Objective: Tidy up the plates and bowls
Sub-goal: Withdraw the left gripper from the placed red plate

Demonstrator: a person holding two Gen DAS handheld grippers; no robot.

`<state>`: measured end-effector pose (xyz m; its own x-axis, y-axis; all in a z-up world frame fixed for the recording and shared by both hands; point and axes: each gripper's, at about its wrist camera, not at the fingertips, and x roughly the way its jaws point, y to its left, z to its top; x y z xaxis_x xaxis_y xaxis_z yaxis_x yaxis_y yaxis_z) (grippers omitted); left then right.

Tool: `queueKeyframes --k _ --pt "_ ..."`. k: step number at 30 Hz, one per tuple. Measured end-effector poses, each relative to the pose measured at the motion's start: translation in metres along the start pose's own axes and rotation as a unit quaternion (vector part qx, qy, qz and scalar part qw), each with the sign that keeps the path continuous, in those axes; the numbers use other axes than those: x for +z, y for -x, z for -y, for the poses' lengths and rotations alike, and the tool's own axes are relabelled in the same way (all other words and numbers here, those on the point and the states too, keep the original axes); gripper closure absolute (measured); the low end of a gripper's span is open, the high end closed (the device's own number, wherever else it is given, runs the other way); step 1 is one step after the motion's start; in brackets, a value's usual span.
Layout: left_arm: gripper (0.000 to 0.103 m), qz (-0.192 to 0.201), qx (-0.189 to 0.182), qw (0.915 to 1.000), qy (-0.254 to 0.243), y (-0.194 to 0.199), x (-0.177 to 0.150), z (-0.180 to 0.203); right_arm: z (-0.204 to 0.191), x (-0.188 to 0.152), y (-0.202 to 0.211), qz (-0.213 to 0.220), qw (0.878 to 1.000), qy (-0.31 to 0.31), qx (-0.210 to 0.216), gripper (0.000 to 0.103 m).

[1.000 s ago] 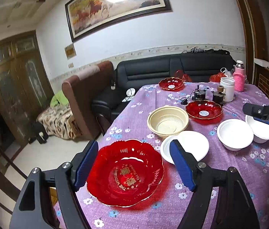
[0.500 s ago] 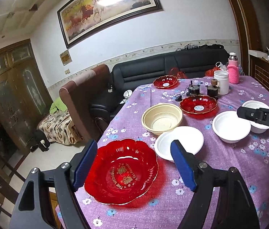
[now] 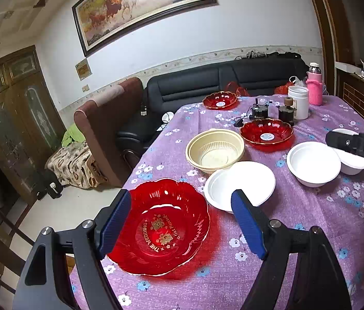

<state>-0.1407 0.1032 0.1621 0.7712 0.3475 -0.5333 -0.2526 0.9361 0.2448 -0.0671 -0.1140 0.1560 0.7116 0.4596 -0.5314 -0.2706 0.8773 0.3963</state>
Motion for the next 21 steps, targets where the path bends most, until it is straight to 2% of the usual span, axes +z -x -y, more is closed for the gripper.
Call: queueKeyframes --k 12,17,21 --pt "0.024 -0.007 -0.007 0.9999 0.005 -0.005 0.001 -0.003 -0.006 0.005 0.013 0.012 1.0 0.004 -0.003 0.046" --pt "0.024 0.005 -0.012 0.9998 0.015 0.012 -0.003 -0.005 -0.017 0.002 0.041 0.033 0.999 0.011 -0.003 0.046" --pt "0.024 0.026 -0.041 0.9979 0.042 0.04 -0.003 -0.019 -0.03 0.002 0.075 0.056 0.998 0.024 0.0 0.046"
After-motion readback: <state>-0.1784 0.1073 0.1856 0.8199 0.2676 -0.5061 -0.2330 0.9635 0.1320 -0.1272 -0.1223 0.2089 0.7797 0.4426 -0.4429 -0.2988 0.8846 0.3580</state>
